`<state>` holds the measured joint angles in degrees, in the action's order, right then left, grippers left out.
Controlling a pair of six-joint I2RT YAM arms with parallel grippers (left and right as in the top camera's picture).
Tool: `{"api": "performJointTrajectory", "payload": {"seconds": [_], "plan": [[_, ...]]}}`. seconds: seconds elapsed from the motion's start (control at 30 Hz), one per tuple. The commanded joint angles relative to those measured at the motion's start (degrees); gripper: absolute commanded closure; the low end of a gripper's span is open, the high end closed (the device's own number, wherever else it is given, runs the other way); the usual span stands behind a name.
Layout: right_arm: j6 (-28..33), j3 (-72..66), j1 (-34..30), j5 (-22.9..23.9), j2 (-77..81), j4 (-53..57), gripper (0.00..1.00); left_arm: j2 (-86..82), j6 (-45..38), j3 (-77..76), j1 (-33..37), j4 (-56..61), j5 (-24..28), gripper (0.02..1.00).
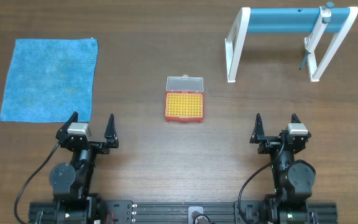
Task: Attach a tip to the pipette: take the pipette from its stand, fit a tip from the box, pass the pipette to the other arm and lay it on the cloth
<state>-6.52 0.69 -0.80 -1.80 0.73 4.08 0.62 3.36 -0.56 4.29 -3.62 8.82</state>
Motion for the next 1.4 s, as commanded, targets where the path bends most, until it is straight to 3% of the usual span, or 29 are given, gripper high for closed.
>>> {"api": "performJointTrajectory", "payload": {"seconds": [0.03,0.43,0.53,0.67,0.83,0.9,1.03,1.23,1.4], "plan": [[0.63,-0.46,-0.31,-0.33,-0.63,-0.11,0.025,-0.44,0.90,0.24,-0.20,-0.24,-0.50,0.023],[0.66,-0.24,-1.03,1.44,0.74,-0.11,0.025,-0.44,0.90,0.24,-0.20,-0.24,-0.52,0.023],[2.75,8.50,-5.18,2.47,16.02,-3.67,0.025,-0.44,0.90,0.24,-0.20,-0.24,-0.50,0.023],[15.19,21.18,-7.89,2.45,42.75,-16.41,0.025,-0.44,0.90,0.24,-0.20,-0.24,-0.52,0.023],[19.58,32.48,-15.54,0.63,65.99,-23.93,0.025,-0.44,0.90,0.24,-0.20,-0.24,-0.52,0.023],[19.52,34.53,-18.36,-5.11,70.97,-28.02,0.025,-0.44,0.90,0.24,-0.20,-0.24,-0.50,0.023],[16.39,36.09,-19.06,-11.10,79.01,-34.73,0.025,-0.44,0.90,0.24,-0.20,-0.24,-0.52,0.023],[8.63,38.86,-19.06,-11.80,89.11,-43.01,0.025,-0.44,0.90,0.24,-0.20,-0.24,-0.52,0.023],[8.68,42.03,-19.06,-11.80,93.77,-45.00,0.025,-0.44,0.90,0.24,-0.20,-0.24,-0.50,0.023]]}}
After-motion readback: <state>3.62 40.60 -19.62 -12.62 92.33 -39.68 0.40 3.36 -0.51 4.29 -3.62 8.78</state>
